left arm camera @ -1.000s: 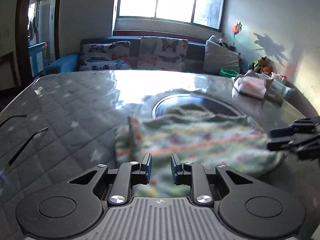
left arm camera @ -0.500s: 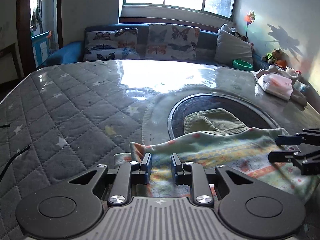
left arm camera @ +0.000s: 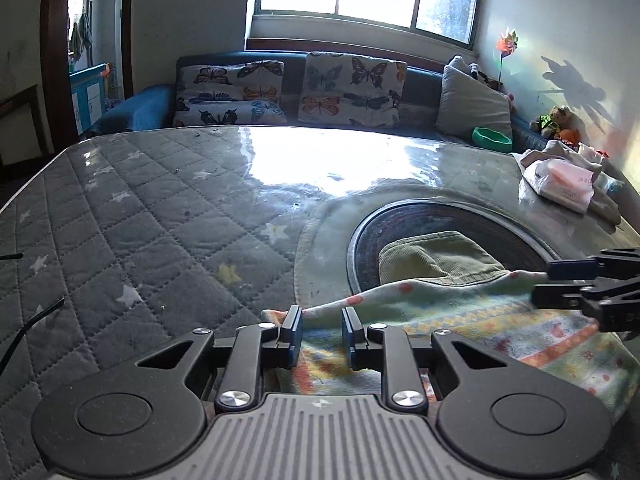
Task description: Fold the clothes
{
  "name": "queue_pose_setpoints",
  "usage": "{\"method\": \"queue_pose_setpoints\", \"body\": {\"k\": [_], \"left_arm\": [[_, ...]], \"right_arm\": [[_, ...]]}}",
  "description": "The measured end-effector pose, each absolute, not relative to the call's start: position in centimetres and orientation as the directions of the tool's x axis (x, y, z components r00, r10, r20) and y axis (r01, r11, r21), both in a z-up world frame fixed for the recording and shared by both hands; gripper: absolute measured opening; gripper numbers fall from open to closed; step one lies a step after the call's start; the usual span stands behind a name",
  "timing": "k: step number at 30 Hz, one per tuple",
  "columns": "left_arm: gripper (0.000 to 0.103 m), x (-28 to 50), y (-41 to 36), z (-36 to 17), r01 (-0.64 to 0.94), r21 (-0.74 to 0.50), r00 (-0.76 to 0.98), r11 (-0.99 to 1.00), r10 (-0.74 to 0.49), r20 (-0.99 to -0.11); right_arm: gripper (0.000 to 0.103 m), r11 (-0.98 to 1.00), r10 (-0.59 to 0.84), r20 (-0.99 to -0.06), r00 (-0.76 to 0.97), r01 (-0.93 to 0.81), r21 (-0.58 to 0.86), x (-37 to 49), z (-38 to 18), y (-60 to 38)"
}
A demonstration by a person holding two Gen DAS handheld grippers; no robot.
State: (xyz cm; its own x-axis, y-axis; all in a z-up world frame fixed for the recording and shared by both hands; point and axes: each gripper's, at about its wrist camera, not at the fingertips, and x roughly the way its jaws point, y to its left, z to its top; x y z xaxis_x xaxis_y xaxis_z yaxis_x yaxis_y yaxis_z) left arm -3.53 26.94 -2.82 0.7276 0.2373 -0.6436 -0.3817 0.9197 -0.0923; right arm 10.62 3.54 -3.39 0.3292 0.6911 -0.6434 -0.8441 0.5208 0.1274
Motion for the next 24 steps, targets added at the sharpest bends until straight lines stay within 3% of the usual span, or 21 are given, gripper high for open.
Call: {"method": "queue_pose_setpoints", "body": {"k": [11, 20, 24], "left_arm": [[0.028, -3.1, 25.5, -1.5, -0.352, -0.075, 0.748, 0.933, 0.232, -0.622], [0.03, 0.6, 24.3, -3.2, -0.323, -0.052, 0.716, 0.945, 0.208, -0.666], [0.032, -0.2, 24.3, -2.7, -0.326, -0.053, 0.723, 0.944, 0.213, -0.657]], "right_arm": [[0.06, 0.596, 0.634, -0.658, 0.405, -0.798, 0.083, 11.6, -3.8, 4.8], [0.068, 0.604, 0.59, -0.679, 0.436, -0.797, 0.013, 11.2, -4.0, 5.6], [0.073, 0.58, 0.629, -0.659, 0.412, -0.813, 0.046, 10.5, -2.8, 4.4]]}}
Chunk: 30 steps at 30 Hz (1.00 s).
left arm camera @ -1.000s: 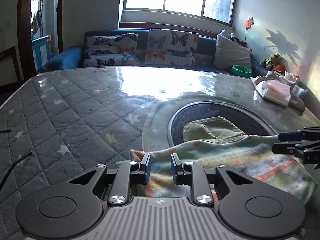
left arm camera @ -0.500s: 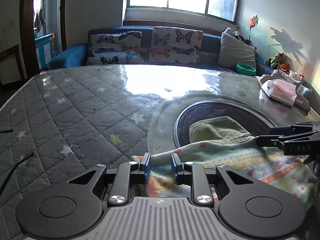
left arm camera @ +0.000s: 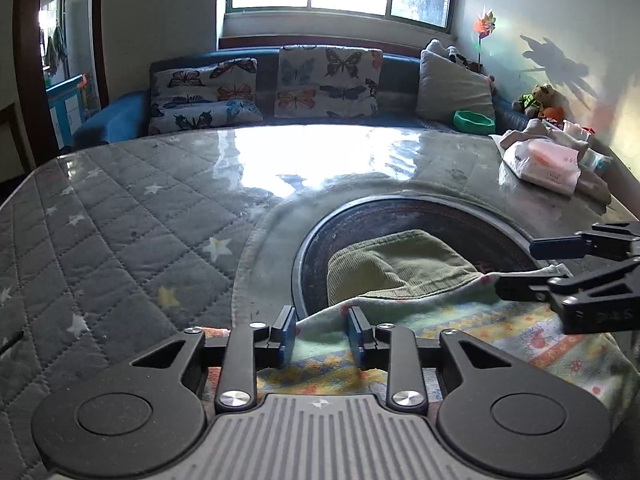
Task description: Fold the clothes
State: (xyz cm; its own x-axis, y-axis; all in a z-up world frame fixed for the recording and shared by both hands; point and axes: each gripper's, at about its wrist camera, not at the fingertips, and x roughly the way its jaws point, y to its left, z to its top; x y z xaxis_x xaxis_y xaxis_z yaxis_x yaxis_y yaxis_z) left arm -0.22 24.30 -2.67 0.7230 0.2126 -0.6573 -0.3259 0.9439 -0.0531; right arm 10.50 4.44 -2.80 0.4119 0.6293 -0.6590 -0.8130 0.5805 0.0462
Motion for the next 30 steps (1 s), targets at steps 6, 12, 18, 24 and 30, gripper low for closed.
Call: {"method": "queue_pose_setpoints", "body": {"k": [6, 12, 18, 24, 30], "left_arm": [[0.038, -3.1, 23.5, -1.2, -0.328, -0.064, 0.748, 0.942, 0.218, -0.626], [0.038, -7.2, 21.6, -1.3, -0.317, -0.058, 0.759, 0.946, 0.217, -0.614], [0.038, -10.0, 19.4, -2.9, -0.317, -0.016, 0.749, 0.948, 0.24, -0.617], [0.041, -11.5, 20.1, -2.7, -0.359, -0.019, 0.752, 0.933, 0.277, -0.598], [0.041, -13.1, 22.4, -2.9, -0.432, -0.079, 0.729, 0.898, 0.297, -0.617]], "right_arm": [[0.08, 0.471, 0.696, -0.642, 0.322, -0.879, 0.069, 6.9, -1.8, 4.1], [0.08, 0.382, 0.71, -0.651, 0.266, -0.923, 0.039, 2.6, -2.6, 4.5], [0.082, 0.348, 0.701, -0.656, 0.28, -0.937, -0.029, -0.2, -3.2, 3.7], [0.086, 0.344, 0.698, -0.654, 0.29, -0.938, -0.049, -1.5, -3.2, 1.7], [0.089, 0.37, 0.689, -0.661, 0.296, -0.929, -0.03, -0.9, -2.9, -0.1]]}}
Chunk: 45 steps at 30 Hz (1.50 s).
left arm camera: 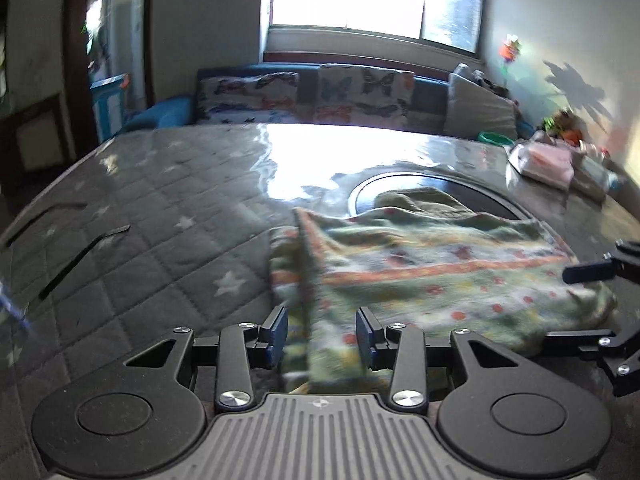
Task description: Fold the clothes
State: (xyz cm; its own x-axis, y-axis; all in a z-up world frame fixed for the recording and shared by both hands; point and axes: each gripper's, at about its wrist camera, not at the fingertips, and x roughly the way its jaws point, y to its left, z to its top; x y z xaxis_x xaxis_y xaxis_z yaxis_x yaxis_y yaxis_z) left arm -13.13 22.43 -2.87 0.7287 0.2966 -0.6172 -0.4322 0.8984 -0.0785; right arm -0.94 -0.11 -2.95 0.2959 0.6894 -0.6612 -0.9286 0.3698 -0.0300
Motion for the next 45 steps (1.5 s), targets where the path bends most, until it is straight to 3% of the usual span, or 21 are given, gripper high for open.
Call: {"method": "queue_pose_setpoints", "body": {"k": [6, 23, 39, 45], "left_arm": [[0.049, -13.3, 23.3, -2.6, -0.469, -0.142, 0.711, 0.872, 0.277, -0.647], [0.084, -13.1, 23.4, -2.3, -0.541, -0.114, 0.628, 0.834, 0.31, -0.714], [0.091, -14.0, 24.3, -1.6, -0.567, -0.122, 0.618, 0.815, 0.323, -0.717], [0.097, -14.6, 24.6, -1.3, -0.566, -0.133, 0.633, 0.814, 0.326, -0.702]], "right_arm": [[0.102, 0.371, 0.715, -0.645, 0.269, -0.928, 0.025, -0.6, -2.6, -0.6], [0.103, 0.289, 0.731, -0.641, 0.234, -0.957, -0.02, -3.5, -2.0, -0.3], [0.103, 0.158, 0.693, -0.683, 0.229, -0.973, -0.167, -7.3, -3.8, 0.3], [0.103, 0.178, 0.68, -0.705, 0.203, -0.978, -0.11, -6.6, -3.9, 0.4]]}}
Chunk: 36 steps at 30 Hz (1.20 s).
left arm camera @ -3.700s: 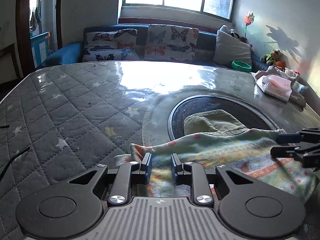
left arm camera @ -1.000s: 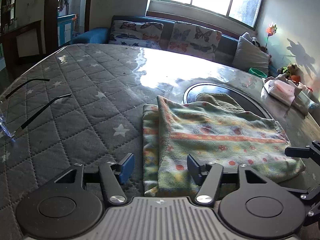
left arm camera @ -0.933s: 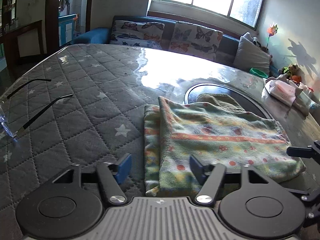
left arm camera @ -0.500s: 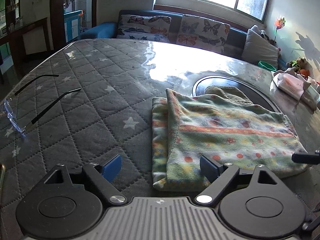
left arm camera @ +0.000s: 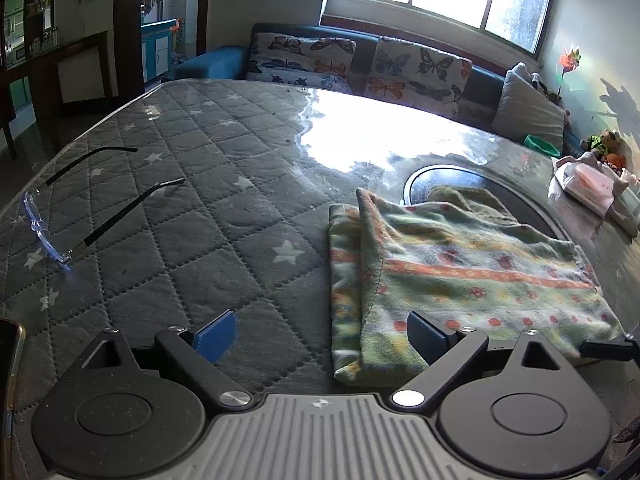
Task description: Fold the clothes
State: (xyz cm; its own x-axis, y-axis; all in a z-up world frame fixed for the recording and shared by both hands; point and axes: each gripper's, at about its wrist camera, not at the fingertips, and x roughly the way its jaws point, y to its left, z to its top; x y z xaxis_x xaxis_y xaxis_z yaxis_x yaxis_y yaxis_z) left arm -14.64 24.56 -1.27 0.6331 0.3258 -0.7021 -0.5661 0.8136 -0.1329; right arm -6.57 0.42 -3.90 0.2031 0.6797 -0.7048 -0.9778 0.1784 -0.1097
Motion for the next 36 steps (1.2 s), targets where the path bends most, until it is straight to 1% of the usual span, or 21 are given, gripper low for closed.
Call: {"method": "queue_pose_setpoints", "body": {"k": [1, 2, 10, 14, 17, 18, 20, 21, 25, 26, 27, 28, 32, 34, 35, 36], "left_arm": [[0.101, -14.8, 24.6, -1.1, -0.564, -0.136, 0.639, 0.815, 0.326, -0.697], [0.103, -14.9, 24.6, -1.0, -0.561, -0.139, 0.645, 0.816, 0.326, -0.691], [0.103, -14.5, 24.6, -0.9, -0.543, -0.144, 0.659, 0.828, 0.314, -0.684], [0.103, -14.4, 25.0, -0.8, -0.554, -0.126, 0.645, 0.823, 0.328, -0.69], [0.103, -14.5, 25.6, -0.7, -0.57, -0.123, 0.634, 0.812, 0.34, -0.695], [0.103, -14.5, 25.8, -0.7, -0.575, -0.121, 0.631, 0.809, 0.344, -0.696], [0.103, -14.5, 26.1, -0.4, -0.585, -0.112, 0.622, 0.803, 0.356, -0.697], [0.103, -14.5, 26.3, -0.3, -0.588, -0.109, 0.62, 0.801, 0.36, -0.697], [0.102, -14.5, 27.3, 0.3, -0.601, -0.115, 0.615, 0.791, 0.365, -0.699], [0.102, -14.5, 27.6, 0.4, -0.605, -0.128, 0.613, 0.785, 0.358, -0.704], [0.101, -14.6, 27.9, 0.4, -0.608, -0.142, 0.615, 0.781, 0.35, -0.707], [0.1, -14.6, 28.1, 0.5, -0.608, -0.158, 0.62, 0.778, 0.34, -0.708], [0.1, -14.7, 28.3, 0.6, -0.604, -0.205, 0.632, 0.77, 0.305, -0.713], [0.1, -14.7, 28.4, 0.5, -0.602, -0.219, 0.634, 0.768, 0.293, -0.715], [0.1, -14.7, 28.5, 0.5, -0.604, -0.226, 0.633, 0.764, 0.288, -0.719], [0.1, -14.7, 28.6, 0.4, -0.606, -0.233, 0.632, 0.76, 0.283, -0.722]], "right_arm": [[0.103, 0.181, 0.678, -0.708, 0.197, -0.978, -0.099, -6.4, -3.9, 0.4], [0.103, 0.179, 0.679, -0.708, 0.196, -0.979, -0.098, -6.4, -3.9, 0.4], [0.103, 0.164, 0.666, -0.718, 0.201, -0.979, -0.122, -6.7, -3.5, 0.8], [0.103, 0.129, 0.682, -0.701, 0.206, -0.978, -0.163, -7.3, -2.4, 1.4], [0.101, 0.101, 0.698, -0.688, 0.197, -0.979, -0.178, -7.5, -1.5, 2.4], [0.096, 0.085, 0.702, -0.688, 0.186, -0.98, -0.178, -7.5, -1.3, 2.8], [0.091, 0.064, 0.705, -0.689, 0.168, -0.983, -0.173, -7.5, -1.1, 4.0], [0.085, 0.05, 0.704, -0.693, 0.154, -0.985, -0.168, -7.6, -1.0, 4.7], [0.075, -0.011, 0.71, -0.695, 0.111, -0.986, -0.169, -8.4, -0.8, 7.3], [0.07, -0.034, 0.711, -0.697, 0.1, -0.984, -0.176, -8.8, -0.9, 8.1], [0.063, -0.055, 0.71, -0.698, 0.09, -0.982, -0.183, -9.2, -1.0, 8.9], [0.059, -0.066, 0.709, -0.7, 0.088, -0.98, -0.189, -9.6, -1.2, 9.6], [0.057, -0.098, 0.701, -0.707, 0.093, -0.969, -0.225, -10.5, -2.2, 11.8], [0.052, -0.106, 0.691, -0.716, 0.096, -0.967, -0.232, -10.9, -2.7, 12.6], [0.047, -0.105, 0.686, -0.721, 0.098, -0.967, -0.232, -11.0, -3.0, 12.9], [0.046, -0.1, 0.686, -0.721, 0.1, -0.968, -0.229, -11.1, -3.1, 13.2]]}}
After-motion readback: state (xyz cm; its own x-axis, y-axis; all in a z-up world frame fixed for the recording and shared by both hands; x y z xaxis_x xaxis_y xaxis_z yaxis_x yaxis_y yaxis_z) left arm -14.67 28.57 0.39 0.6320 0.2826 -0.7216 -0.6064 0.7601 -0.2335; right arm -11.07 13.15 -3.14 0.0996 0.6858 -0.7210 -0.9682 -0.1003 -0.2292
